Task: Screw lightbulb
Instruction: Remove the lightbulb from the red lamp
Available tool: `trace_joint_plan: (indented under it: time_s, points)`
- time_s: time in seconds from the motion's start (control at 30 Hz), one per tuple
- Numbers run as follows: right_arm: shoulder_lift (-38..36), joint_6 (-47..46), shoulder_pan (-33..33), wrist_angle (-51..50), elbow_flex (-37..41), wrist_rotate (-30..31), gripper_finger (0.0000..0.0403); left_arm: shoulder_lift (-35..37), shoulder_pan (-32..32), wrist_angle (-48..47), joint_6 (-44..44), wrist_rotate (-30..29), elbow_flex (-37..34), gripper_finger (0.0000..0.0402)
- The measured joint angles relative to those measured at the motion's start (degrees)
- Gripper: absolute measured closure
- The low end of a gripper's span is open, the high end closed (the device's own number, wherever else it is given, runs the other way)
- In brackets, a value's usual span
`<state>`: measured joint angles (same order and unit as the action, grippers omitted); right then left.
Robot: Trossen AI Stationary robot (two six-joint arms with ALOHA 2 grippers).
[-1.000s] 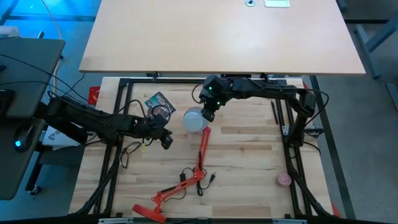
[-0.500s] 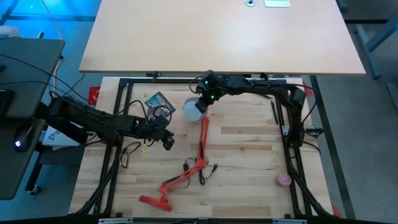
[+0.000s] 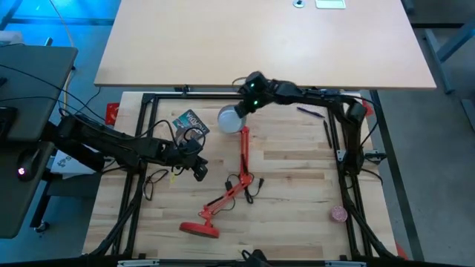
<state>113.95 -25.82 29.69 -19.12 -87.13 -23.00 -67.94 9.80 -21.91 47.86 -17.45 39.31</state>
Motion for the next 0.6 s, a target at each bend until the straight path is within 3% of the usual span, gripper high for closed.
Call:
trace_joint_plan:
  time_s: [0.1,0.23,0.33,0.5,0.6]
  points:
    - [-2.49,1.31,1.38,-0.03,-0.07,-0.31,0.0403,0.0,0.0,-0.01,-1.04,0.0,0.0,0.0402]
    - [-5.38,1.28,2.93,0.58,-0.07,-6.15,0.0403,0.0,-0.06,-0.04,-3.42,-0.05,0.0,0.0402]
    - [-8.41,2.4,2.51,-1.32,-0.12,-7.21,0.0403,0.0,-0.3,0.08,-4.54,-0.23,0.0,0.0402]
    - [-11.27,7.87,-3.49,-7.59,-0.2,-7.03,0.0403,0.0,-1.21,1.89,-8.17,-4.08,0.0,0.0402]
    - [-11.6,8.51,-8.38,-9.63,-0.2,-3.59,0.0403,0.0,-4.48,2.26,-10.67,-7.8,0.0,0.0402]
